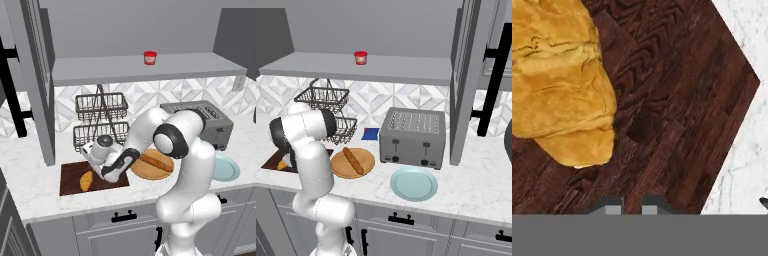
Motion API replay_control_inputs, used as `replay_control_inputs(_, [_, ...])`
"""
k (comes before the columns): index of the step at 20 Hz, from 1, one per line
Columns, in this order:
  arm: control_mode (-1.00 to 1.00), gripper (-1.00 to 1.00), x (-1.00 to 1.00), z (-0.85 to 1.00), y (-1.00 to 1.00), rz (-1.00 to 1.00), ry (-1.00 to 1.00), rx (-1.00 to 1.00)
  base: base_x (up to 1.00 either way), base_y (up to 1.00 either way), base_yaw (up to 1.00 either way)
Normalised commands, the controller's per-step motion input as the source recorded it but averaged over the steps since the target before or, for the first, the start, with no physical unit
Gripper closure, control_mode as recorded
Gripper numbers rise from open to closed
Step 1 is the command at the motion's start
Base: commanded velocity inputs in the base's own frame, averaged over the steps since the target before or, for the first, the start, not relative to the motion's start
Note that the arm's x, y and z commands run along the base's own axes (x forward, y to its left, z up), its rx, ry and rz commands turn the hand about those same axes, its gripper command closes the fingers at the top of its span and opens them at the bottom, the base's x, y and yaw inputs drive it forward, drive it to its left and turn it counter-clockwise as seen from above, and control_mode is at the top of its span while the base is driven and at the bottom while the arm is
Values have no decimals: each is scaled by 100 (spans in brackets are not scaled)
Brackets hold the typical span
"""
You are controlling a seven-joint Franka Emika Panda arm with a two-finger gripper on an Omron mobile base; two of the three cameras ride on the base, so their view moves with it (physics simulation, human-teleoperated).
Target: From the different types of pastries on the counter, select a croissant and place it on the cutting board. Then retrieve a jar of jam from the cabinet and place it alongside the croissant on the cutting board.
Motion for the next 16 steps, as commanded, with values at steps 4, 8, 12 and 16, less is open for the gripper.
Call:
replay_control_inputs(4, [-100,-100,49,-39,34,0,0,4,0,0,0])
replay_control_inputs(8, [-100,-100,1,35,1,0,7,8,0,0,0])
replay_control_inputs(12, [-100,-100,-1,100,-13,3,14,10,0,0,0])
replay_control_inputs(16, [-100,-100,6,100,-1,0,13,9,0,0,0])
